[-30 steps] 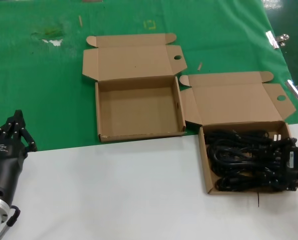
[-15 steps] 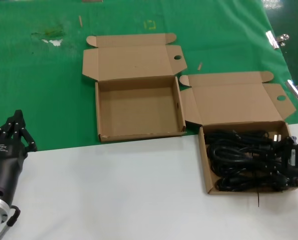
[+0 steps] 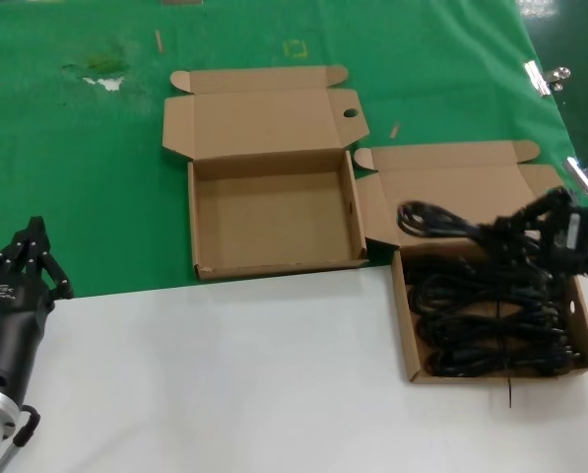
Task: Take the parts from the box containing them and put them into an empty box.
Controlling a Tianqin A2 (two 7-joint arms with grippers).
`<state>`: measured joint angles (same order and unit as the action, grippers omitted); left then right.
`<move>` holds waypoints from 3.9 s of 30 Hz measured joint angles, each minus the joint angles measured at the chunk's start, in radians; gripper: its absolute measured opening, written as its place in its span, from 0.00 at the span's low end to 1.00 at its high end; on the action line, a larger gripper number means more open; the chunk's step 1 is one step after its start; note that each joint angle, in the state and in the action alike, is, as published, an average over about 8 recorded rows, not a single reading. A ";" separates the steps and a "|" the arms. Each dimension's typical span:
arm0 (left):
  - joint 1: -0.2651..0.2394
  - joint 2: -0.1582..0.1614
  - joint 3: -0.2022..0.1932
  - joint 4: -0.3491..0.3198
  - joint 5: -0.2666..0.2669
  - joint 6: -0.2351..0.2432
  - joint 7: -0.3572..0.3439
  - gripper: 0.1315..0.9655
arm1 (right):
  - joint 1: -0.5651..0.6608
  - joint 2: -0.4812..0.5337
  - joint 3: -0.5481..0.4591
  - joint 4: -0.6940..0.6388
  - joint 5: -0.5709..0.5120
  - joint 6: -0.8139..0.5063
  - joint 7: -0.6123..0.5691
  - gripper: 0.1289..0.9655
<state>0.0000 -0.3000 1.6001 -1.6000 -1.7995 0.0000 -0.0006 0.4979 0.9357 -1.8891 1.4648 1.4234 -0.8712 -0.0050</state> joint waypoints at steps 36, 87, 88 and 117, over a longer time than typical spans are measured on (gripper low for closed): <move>0.000 0.000 0.000 0.000 0.000 0.000 0.000 0.01 | 0.320 -0.700 -0.255 -0.591 -0.305 0.338 -0.238 0.05; 0.000 0.000 0.000 0.000 0.000 0.000 0.000 0.01 | 0.084 -0.499 -0.011 -0.153 -0.368 0.314 0.106 0.75; 0.000 0.000 0.000 0.000 0.000 0.000 0.000 0.01 | 0.069 -0.489 0.003 -0.132 -0.367 0.312 0.119 0.75; 0.000 0.000 0.000 0.000 0.000 0.000 0.000 0.04 | -0.156 -0.357 0.145 0.035 -0.167 0.379 0.112 1.00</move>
<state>0.0000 -0.3000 1.6000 -1.6000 -1.7997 0.0000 -0.0004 0.3418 0.5791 -1.7441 1.4999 1.2565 -0.4921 0.1067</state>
